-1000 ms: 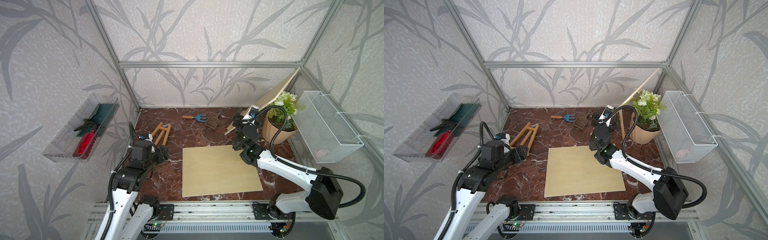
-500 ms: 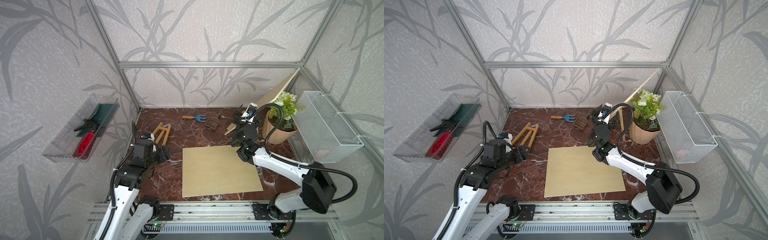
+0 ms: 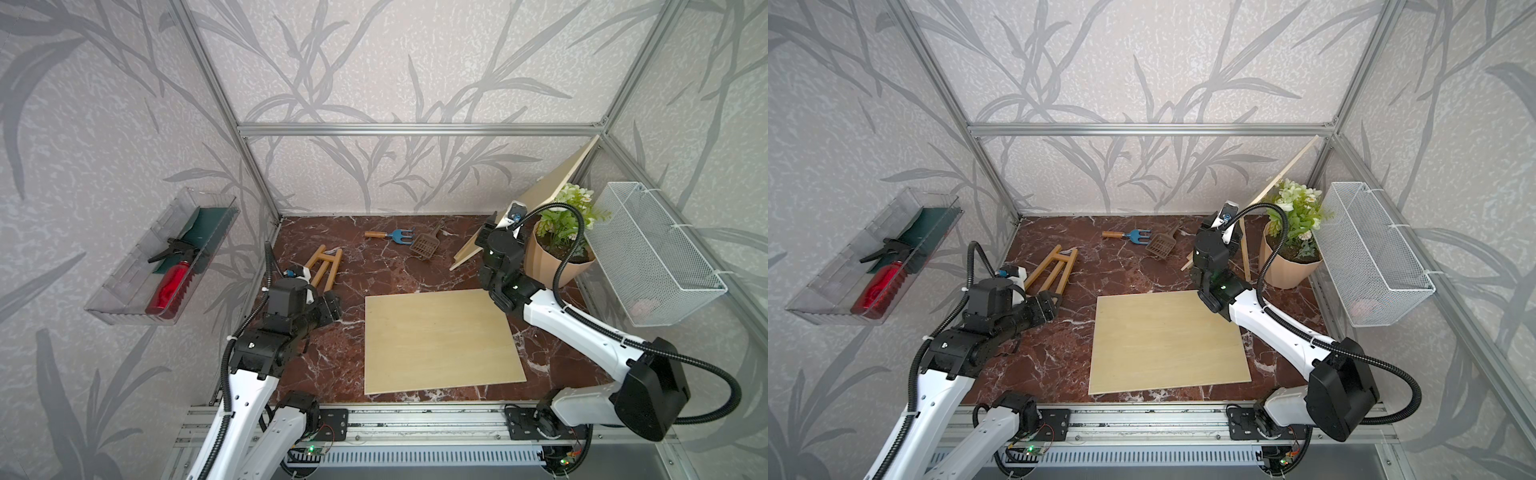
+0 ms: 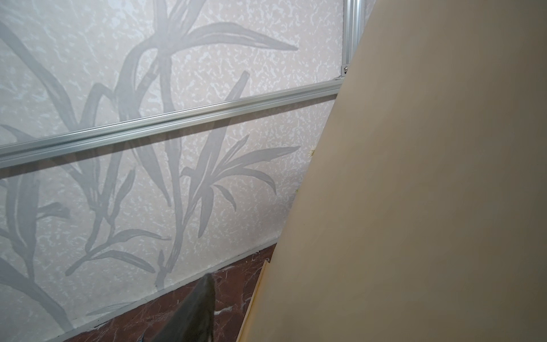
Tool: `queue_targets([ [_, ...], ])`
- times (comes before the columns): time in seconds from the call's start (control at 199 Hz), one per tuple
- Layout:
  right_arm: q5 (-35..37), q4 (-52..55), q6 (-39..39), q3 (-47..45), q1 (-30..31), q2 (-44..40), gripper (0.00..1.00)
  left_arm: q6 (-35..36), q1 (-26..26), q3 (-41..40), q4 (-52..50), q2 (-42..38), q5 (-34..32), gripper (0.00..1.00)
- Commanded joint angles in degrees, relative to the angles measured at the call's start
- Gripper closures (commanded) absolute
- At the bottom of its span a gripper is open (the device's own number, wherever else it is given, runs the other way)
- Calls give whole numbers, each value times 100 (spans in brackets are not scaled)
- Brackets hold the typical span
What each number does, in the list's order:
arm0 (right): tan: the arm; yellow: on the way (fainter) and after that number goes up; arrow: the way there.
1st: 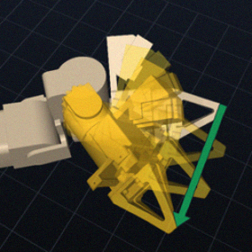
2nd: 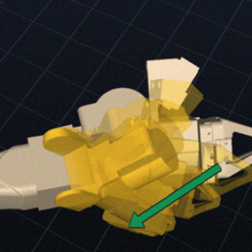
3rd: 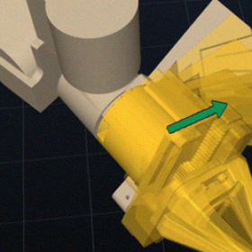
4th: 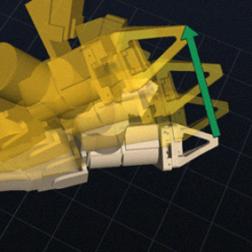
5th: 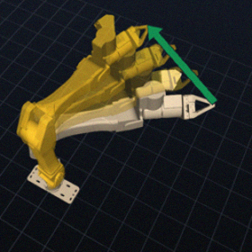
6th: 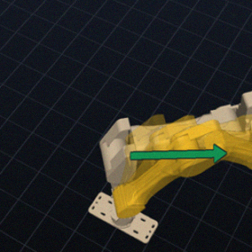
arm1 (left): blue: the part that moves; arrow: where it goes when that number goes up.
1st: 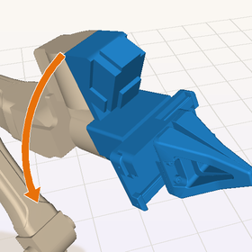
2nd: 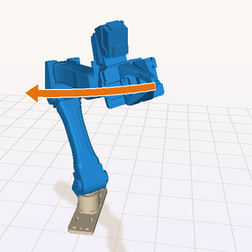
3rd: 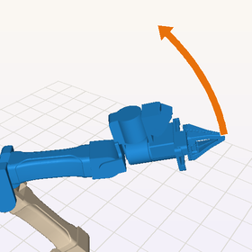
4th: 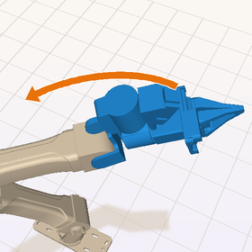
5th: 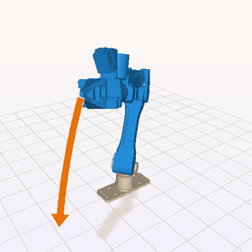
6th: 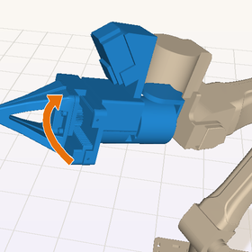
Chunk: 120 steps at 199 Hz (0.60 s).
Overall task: Disassemble the easel
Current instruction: Pick up the drawing board from the easel.
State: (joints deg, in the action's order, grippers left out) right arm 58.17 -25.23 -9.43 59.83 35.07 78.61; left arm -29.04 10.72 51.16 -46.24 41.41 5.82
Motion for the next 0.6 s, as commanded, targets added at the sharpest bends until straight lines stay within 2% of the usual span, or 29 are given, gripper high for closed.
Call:
queue_targets([
  [0.0,-117,-365,132,-11,-55,66,48,77,20,-54,45,-1,15,26],
  [0.411,-113,-961,660,-16,-81,177,87,83,29,-53,54,23,50,26],
  [0.597,-70,-1002,774,1,-82,103,95,83,27,-56,62,25,65,26],
])
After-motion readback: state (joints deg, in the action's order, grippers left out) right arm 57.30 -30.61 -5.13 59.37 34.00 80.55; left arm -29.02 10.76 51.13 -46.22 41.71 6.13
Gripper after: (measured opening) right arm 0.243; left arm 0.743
